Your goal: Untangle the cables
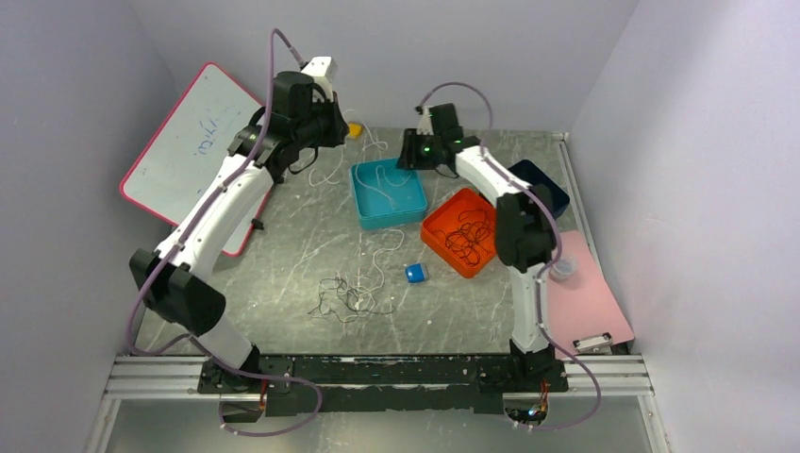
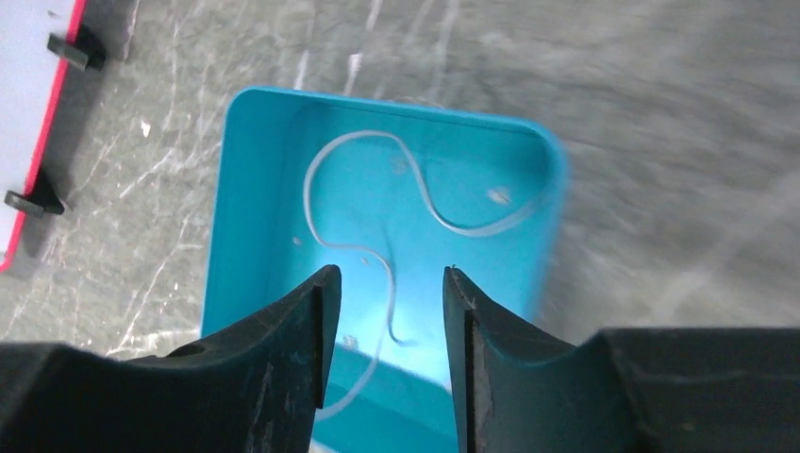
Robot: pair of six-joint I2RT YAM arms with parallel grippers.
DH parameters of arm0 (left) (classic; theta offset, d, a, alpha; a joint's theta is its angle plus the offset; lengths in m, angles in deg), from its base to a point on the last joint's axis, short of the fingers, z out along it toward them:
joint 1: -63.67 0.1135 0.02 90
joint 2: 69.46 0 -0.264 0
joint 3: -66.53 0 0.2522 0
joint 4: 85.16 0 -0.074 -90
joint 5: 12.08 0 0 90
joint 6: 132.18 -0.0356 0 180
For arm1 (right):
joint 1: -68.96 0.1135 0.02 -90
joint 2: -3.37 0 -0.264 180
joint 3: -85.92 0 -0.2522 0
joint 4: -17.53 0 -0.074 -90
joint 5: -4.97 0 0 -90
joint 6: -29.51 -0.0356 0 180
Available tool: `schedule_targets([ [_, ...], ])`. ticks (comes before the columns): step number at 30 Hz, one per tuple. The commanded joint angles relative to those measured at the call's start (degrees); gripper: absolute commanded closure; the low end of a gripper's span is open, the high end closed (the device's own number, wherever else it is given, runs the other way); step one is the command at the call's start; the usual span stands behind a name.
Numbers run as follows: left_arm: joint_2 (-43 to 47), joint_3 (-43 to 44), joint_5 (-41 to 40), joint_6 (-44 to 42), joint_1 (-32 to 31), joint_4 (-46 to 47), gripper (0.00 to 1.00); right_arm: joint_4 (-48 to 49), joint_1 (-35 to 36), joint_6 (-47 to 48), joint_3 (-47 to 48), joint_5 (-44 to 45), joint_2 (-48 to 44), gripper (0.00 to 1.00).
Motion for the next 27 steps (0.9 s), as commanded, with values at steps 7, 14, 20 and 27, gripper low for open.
schedule_targets([
  [7,-11.6,11.6,6.6,1.0,0.3,2.4,0.93,16.3,-7.1,-3.7,-28.3,8.3,-29.1,0.51],
  [14,-17.8,14.0,9.6,2.6,0.3,6.4,0.93,17.4,-7.2,-4.7,-40.7,9.2,-41.4,0.5],
  [20,-20.8,11.8,12.5,6.1,0.3,13.9,0.93,16.9,-7.1,-5.4,-48.4,8.7,-49.5,0.5],
  [27,-24.8,7.7,14.7,8.8,0.3,25.0,0.93,15.4,-7.1,-5.8,-55.3,10.7,-56.9,0.5],
])
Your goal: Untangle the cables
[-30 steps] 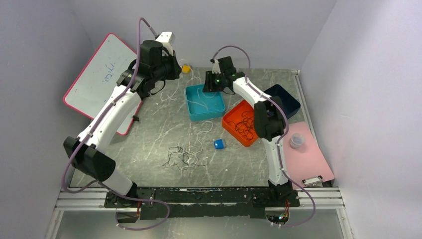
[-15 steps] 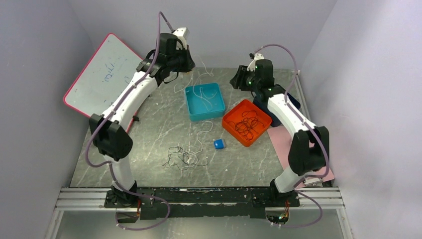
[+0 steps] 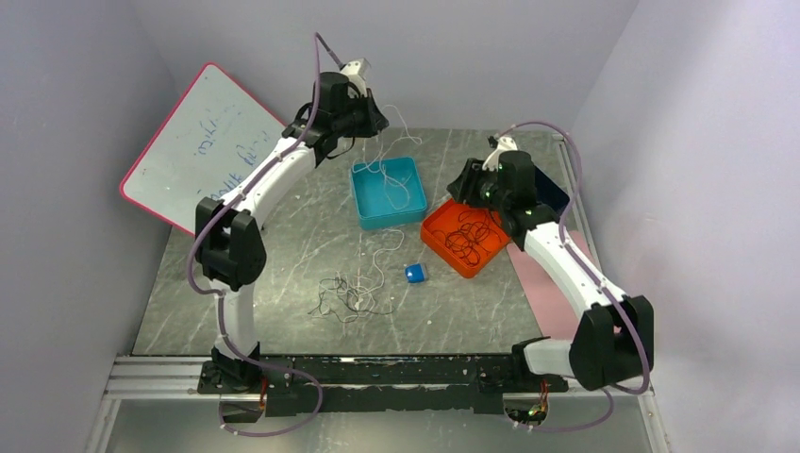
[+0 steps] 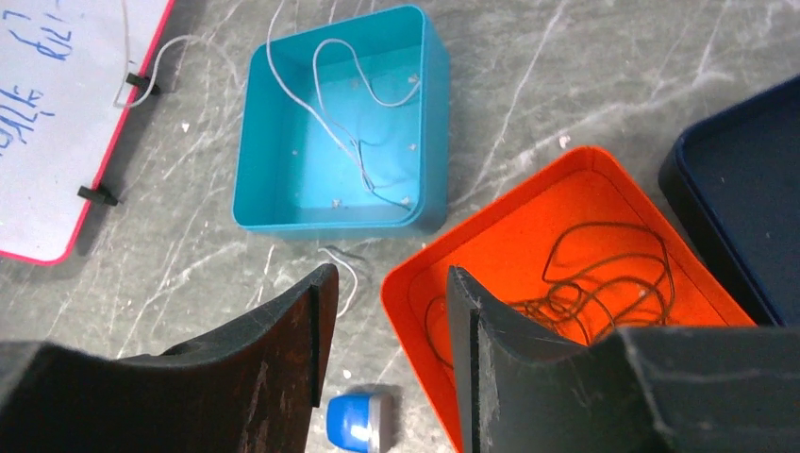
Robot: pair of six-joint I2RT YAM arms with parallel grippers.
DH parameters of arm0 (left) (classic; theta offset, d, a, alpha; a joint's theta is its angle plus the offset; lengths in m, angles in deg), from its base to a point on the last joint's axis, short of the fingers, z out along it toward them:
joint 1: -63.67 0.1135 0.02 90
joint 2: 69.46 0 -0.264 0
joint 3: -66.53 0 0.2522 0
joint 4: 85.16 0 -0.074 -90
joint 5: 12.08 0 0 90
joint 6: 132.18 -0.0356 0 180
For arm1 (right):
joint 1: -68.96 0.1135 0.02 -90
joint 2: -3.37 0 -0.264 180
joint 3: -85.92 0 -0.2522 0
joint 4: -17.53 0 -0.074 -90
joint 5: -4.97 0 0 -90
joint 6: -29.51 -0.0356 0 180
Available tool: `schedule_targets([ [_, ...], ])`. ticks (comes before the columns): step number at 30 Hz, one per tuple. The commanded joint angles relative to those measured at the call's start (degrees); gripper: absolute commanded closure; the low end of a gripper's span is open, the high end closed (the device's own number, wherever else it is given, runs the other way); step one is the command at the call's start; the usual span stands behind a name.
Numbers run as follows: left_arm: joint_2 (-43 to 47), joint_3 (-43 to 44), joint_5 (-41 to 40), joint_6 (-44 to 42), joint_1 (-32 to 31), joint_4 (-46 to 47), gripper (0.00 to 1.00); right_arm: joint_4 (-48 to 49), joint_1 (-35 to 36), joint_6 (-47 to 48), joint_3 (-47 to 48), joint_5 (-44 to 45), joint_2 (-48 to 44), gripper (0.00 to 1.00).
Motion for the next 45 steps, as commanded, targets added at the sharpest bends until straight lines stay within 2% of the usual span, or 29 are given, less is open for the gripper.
schedule_targets([
  [1,-3.0,-2.6,3.2,2.1,0.2,10.2,0.93,-0.7,-0.1,-0.5,-3.1,1.9,-4.2,0.5],
  [7,-4.2,-9.4,2.7,1.2,0.2,16.6,0.93,-1.8,0.0,-0.3,-5.0,2.3,-6.4,0.5],
  [14,-5.2,-15.7,1.5,0.2,0.3,18.6,0.93,-1.5,-0.1,-0.6,-6.3,1.6,-6.6,0.5],
  [21,-4.2,-18.0,-4.2,0.3,0.8,16.5,0.93,-1.3,-0.1,-0.6,-7.0,1.4,-6.3,0.5],
  [25,-1.8,-22.6,-7.0,2.1,1.6,17.3,0.93,-0.7,0.0,-1.0,-7.4,1.1,-5.8,0.5],
  [32,0.7,-27.8,-7.6,1.8,1.6,17.5,0.93,0.3,0.0,-1.4,-7.4,0.0,-4.6,0.5],
  [38,1.3,-28.5,-6.0,-0.1,1.5,16.7,0.93,0.7,0.0,-1.5,-7.6,-0.3,-4.2,0.5],
  [45,-1.6,-23.8,-3.1,-2.8,0.1,14.1,0.93,0.7,0.0,-1.3,-8.1,-0.4,-4.0,0.5],
])
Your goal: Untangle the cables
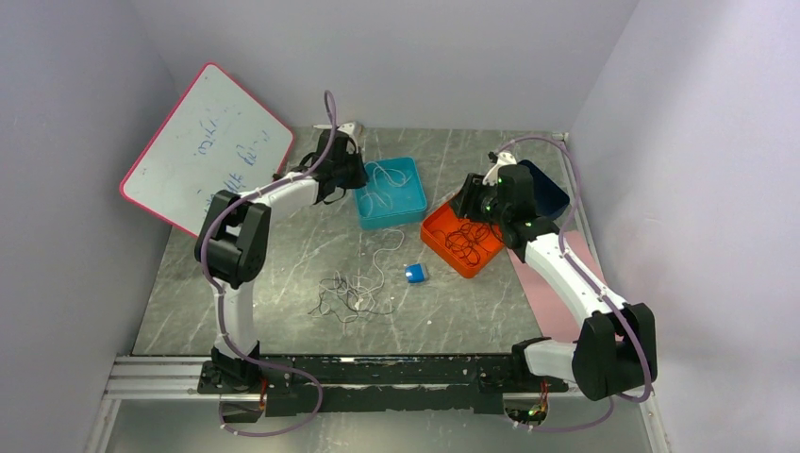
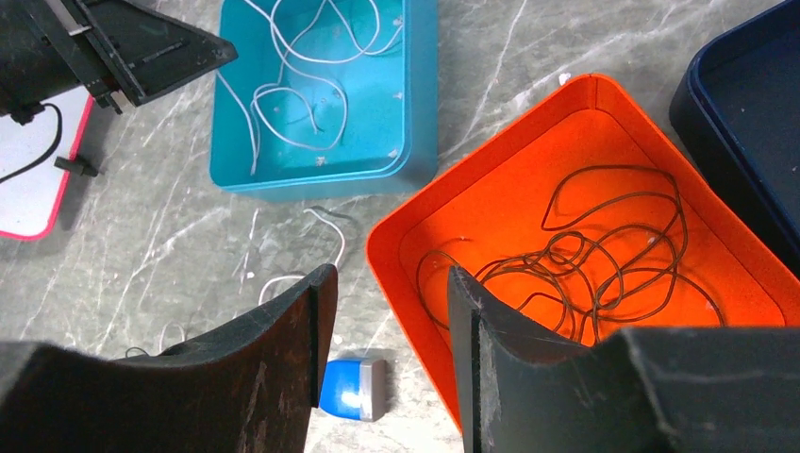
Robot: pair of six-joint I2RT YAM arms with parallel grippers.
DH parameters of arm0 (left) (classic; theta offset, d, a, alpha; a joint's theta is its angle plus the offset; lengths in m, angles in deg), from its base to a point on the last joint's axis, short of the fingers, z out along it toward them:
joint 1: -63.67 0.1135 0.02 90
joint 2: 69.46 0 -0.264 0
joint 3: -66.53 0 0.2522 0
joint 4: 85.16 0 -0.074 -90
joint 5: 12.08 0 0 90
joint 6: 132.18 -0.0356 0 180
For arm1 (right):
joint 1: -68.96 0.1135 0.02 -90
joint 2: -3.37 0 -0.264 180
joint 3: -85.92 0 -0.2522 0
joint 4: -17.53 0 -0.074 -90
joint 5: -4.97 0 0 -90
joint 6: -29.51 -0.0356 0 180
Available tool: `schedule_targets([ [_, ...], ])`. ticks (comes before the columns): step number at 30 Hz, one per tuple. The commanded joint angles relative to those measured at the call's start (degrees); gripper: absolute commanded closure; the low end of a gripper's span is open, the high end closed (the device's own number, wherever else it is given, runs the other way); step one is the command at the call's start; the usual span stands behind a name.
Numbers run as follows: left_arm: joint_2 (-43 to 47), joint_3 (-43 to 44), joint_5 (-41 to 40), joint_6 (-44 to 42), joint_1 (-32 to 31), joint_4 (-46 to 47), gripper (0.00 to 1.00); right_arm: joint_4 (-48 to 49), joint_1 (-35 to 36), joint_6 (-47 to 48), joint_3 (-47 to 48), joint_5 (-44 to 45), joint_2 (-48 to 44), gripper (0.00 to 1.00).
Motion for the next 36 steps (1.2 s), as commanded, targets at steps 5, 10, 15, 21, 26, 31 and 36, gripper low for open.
schedule_targets([
  [5,-4.3,9.9,2.0,-6.1,-3.8,-5.1,0.93,0.8,0.0,0.1,-1.0,0.0,0.0,0.5],
  [10,-7.0,12.4,1.3,-6.0,-4.0,-8.4,0.9,0.3,0.0,0.6,-1.1,0.3,-0.2,0.5],
  [15,-8.5,14.0,0.4,-6.5,-4.0,-11.3,0.82,0.7,0.0,0.2,-1.3,-0.2,-0.2,0.5],
  [21,-7.2,13.9,-1.0,-6.9,-4.0,-12.0,0.62,0.6,0.0,0.1,-1.4,-0.5,-0.6,0.5],
  [26,-3.6,14.5,-1.8,-7.1,-4.0,-12.4,0.48,0.5,0.0,0.0,-1.6,-0.3,-1.0,0.5],
  [31,0.4,15.5,-3.5,-7.1,-4.0,-14.0,0.39,0.5,0.0,-0.2,-1.6,-0.3,-1.4,0.5],
  [36,6.9,12.6,-5.9,-6.3,-4.0,-15.2,0.36,0.5,0.0,-0.2,-1.6,0.5,-2.4,0.5],
])
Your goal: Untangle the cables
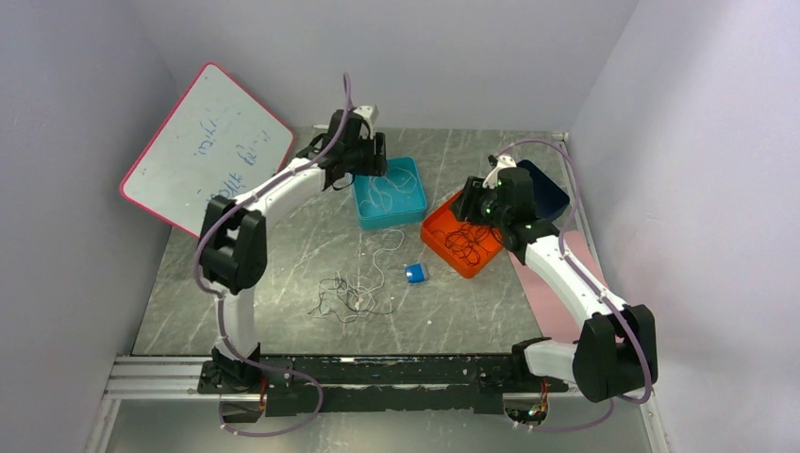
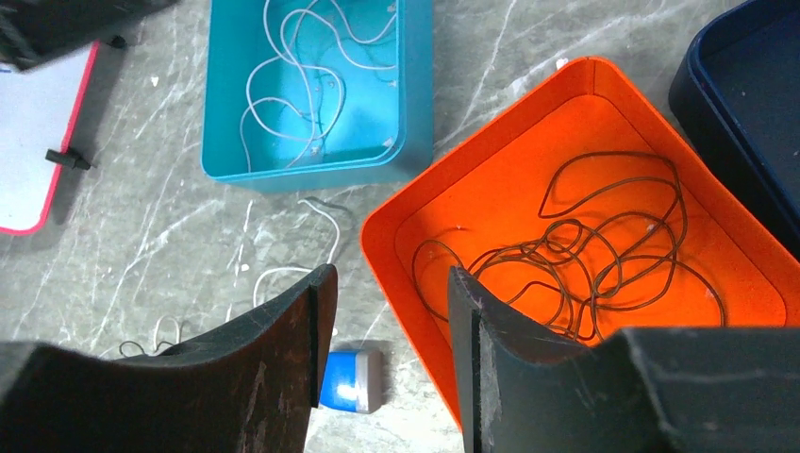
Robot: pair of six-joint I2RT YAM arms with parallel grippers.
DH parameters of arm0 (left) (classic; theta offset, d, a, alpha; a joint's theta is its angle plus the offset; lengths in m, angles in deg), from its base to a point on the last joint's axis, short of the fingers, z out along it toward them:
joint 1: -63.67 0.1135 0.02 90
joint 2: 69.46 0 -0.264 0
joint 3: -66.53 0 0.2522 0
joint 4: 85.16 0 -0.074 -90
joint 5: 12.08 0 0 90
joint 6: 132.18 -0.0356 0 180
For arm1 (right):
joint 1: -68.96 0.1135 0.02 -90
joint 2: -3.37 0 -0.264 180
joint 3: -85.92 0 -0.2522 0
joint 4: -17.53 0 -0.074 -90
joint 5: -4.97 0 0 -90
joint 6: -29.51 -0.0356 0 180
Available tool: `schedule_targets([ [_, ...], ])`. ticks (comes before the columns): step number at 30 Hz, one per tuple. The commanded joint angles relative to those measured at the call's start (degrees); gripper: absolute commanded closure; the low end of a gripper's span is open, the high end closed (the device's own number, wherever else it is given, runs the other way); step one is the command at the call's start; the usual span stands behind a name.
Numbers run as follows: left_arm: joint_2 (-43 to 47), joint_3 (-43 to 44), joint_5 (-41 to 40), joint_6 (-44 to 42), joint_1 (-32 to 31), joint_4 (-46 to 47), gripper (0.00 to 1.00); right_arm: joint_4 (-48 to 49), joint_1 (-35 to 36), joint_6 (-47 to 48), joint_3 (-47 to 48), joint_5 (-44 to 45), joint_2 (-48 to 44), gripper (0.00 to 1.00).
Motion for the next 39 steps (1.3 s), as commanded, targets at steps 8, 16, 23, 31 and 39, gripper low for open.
schedule_targets([
  [8,22.0,-16.0,-3.7,5.8,0.1,-3.8,0.41,-0.7,0.3,-0.4,0.2,-0.9,-4.0,0.49],
  [16,31.7,-33.5,-1.2,9.4,-4.8,-2.6,0.42,-2.7,7.5,-1.5,0.2,4.2,-3.5,0.49],
  [23,29.7,-34.9,-3.9,10.0,-11.8,-4.7,0.44,-1.6,10.3,-3.6,-1.4,5.6,-3.0,0.49],
  [31,22.9,-31.1,-7.3,9.1,-14.8,-8.9,0.46,-1.8,10.6,-3.1,-1.4,5.9,-1.7,0.49],
  [39,18.2,-29.6,-10.5,6.0,-15.0,-5.7,0.44,-2.0,10.8,-2.7,-1.5,5.8,-1.7,0.49],
])
